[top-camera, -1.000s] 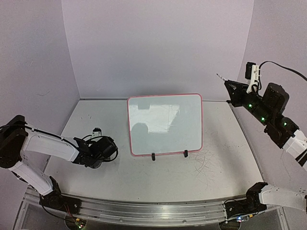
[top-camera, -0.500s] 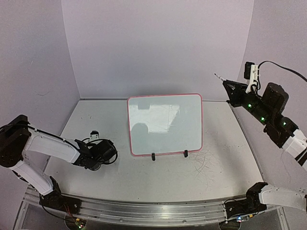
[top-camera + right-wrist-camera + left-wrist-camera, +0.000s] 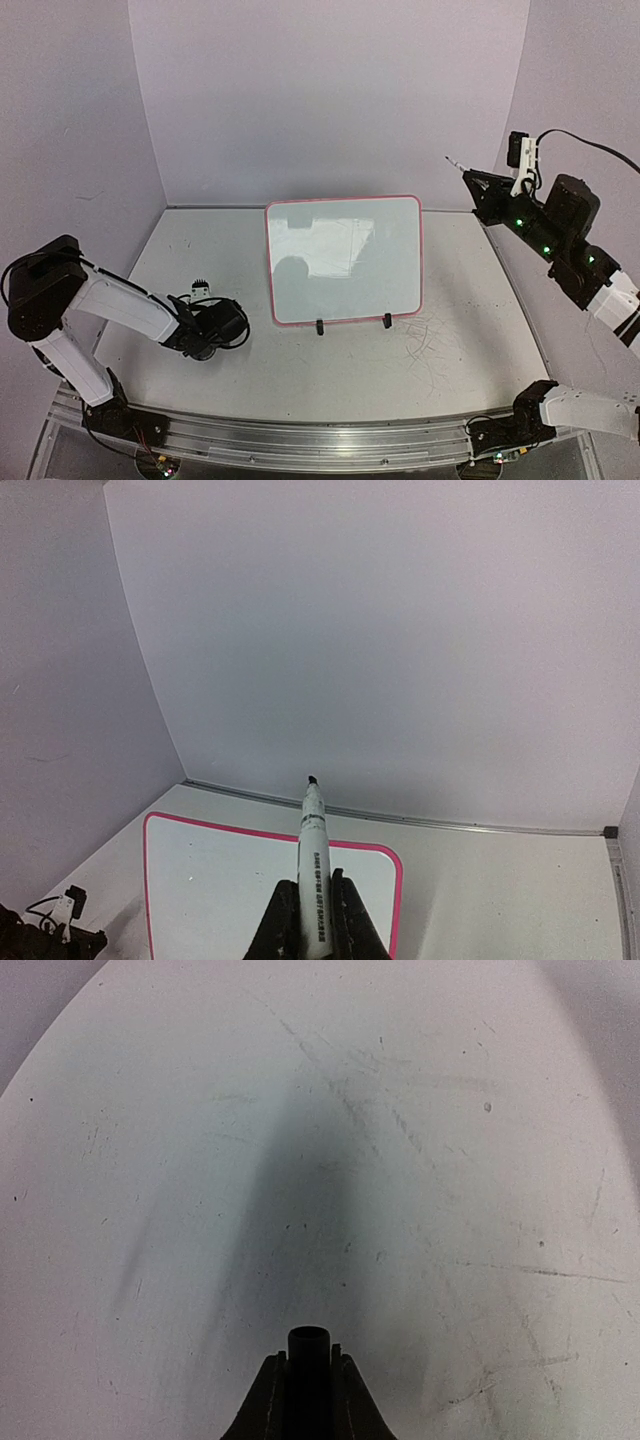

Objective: Write a sentence on the whiteboard
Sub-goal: Put down the pen cap at the corner of the board.

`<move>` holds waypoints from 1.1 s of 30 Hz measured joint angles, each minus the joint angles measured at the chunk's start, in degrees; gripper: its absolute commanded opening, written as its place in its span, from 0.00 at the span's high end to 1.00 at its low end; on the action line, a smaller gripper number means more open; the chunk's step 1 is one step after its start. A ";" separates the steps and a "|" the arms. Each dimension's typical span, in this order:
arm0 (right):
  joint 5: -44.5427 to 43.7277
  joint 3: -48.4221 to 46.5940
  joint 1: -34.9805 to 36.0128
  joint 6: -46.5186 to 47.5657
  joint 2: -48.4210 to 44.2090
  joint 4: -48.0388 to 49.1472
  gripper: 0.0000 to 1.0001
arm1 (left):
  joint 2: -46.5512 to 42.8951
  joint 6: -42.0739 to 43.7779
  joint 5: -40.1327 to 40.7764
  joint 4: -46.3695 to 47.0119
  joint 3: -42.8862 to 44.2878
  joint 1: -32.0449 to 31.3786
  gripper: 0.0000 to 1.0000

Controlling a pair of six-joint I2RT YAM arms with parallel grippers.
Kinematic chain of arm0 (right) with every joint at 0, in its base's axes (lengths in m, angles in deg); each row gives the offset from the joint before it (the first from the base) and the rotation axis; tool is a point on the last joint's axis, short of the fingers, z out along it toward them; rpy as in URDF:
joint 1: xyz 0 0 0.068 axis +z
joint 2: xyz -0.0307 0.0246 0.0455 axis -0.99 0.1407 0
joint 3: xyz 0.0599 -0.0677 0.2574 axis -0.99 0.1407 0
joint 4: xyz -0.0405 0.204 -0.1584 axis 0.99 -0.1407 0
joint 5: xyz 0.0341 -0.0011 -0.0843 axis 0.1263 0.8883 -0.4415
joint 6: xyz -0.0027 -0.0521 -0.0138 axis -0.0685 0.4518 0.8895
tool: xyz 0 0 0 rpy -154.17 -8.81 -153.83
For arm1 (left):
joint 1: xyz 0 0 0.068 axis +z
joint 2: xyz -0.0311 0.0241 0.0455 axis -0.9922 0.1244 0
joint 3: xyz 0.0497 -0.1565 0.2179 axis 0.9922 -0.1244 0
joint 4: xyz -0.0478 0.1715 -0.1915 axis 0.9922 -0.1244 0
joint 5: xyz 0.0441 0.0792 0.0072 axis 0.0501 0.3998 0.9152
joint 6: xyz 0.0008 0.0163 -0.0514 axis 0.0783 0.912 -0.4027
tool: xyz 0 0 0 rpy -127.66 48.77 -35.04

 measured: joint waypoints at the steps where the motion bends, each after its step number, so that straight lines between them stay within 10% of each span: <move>1: 0.05 0.03 0.00 -0.11 0.00 0.01 1.00 | 0.59 0.00 0.00 0.06 0.01 0.00 0.87; 20: 0.57 0.03 0.00 -0.77 0.07 0.75 1.00 | 4.67 -0.20 1.38 3.26 0.18 0.00 0.84; 33: 0.94 0.44 0.00 -1.05 -0.33 1.01 1.00 | 4.59 0.26 0.69 3.91 0.61 0.02 0.58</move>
